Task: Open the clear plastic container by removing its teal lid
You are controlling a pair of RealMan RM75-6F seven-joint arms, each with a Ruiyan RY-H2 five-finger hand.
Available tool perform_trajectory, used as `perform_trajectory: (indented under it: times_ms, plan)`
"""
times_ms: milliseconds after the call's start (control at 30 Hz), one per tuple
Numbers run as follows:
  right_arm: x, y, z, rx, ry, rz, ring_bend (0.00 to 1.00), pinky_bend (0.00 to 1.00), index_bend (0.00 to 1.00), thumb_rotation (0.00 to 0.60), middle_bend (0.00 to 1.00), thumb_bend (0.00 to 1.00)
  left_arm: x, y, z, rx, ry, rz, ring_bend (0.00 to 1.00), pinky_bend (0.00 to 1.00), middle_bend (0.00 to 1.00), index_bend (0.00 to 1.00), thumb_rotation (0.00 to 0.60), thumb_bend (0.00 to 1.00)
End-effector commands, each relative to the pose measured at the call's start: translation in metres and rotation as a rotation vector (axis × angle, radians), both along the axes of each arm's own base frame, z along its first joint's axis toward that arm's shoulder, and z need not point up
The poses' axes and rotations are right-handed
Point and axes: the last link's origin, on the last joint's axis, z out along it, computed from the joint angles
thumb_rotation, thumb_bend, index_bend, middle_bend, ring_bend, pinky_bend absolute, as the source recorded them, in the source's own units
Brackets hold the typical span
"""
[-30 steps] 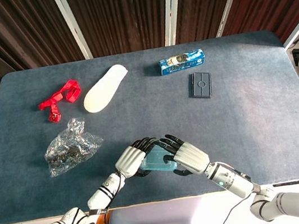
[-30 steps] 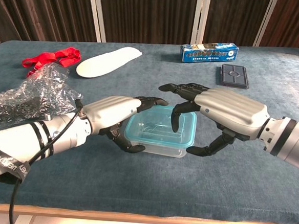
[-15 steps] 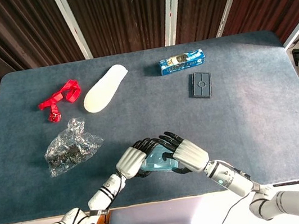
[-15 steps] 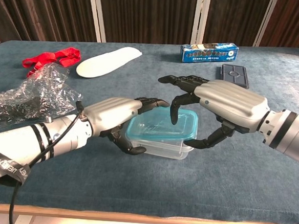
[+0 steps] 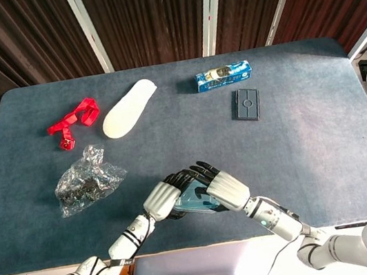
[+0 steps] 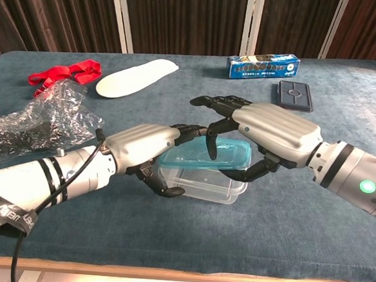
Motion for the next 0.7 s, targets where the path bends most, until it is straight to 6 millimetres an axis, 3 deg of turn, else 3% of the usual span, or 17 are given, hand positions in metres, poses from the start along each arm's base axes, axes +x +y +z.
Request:
perform_trajectory:
  times_ms: [33, 167, 267, 500, 600, 700]
  plan:
    - [0.000, 0.001, 0.000, -0.014, -0.015, 0.007, 0.00, 0.00, 0.71, 0.600, 0.17, 0.58, 0.000, -0.001, 0.001, -0.003, -0.008, 0.005, 0.65, 0.71, 0.63, 0.00, 0.600, 0.32]
    - [-0.003, 0.001, -0.001, -0.022, -0.029, -0.005, 0.00, 0.00, 0.75, 0.600, 0.19, 0.61, 0.001, -0.002, 0.001, -0.011, -0.029, 0.016, 0.59, 0.59, 0.61, 0.00, 0.600, 0.32]
    - [-0.004, 0.001, 0.000, -0.025, -0.030, -0.004, 0.00, 0.00, 0.75, 0.600, 0.20, 0.61, 0.001, -0.003, 0.001, -0.007, -0.045, 0.010, 0.46, 0.46, 0.55, 0.00, 0.600, 0.32]
    - [-0.007, 0.000, 0.005, -0.039, -0.044, -0.001, 0.00, 0.00, 0.76, 0.600, 0.20, 0.61, 0.003, -0.001, 0.005, 0.020, -0.086, -0.025, 0.04, 0.18, 0.19, 0.00, 0.600, 0.31]
    - [-0.008, -0.001, 0.008, -0.047, -0.052, -0.003, 0.00, 0.00, 0.76, 0.600, 0.20, 0.61, 0.003, 0.000, 0.007, 0.032, -0.092, -0.041, 0.00, 0.09, 0.04, 0.00, 0.600, 0.31]
    - [-0.006, -0.002, 0.011, -0.054, -0.061, 0.001, 0.00, 0.00, 0.76, 0.600, 0.20, 0.61, 0.004, 0.000, 0.010, 0.057, -0.104, -0.056, 0.00, 0.04, 0.00, 0.00, 0.600, 0.31]
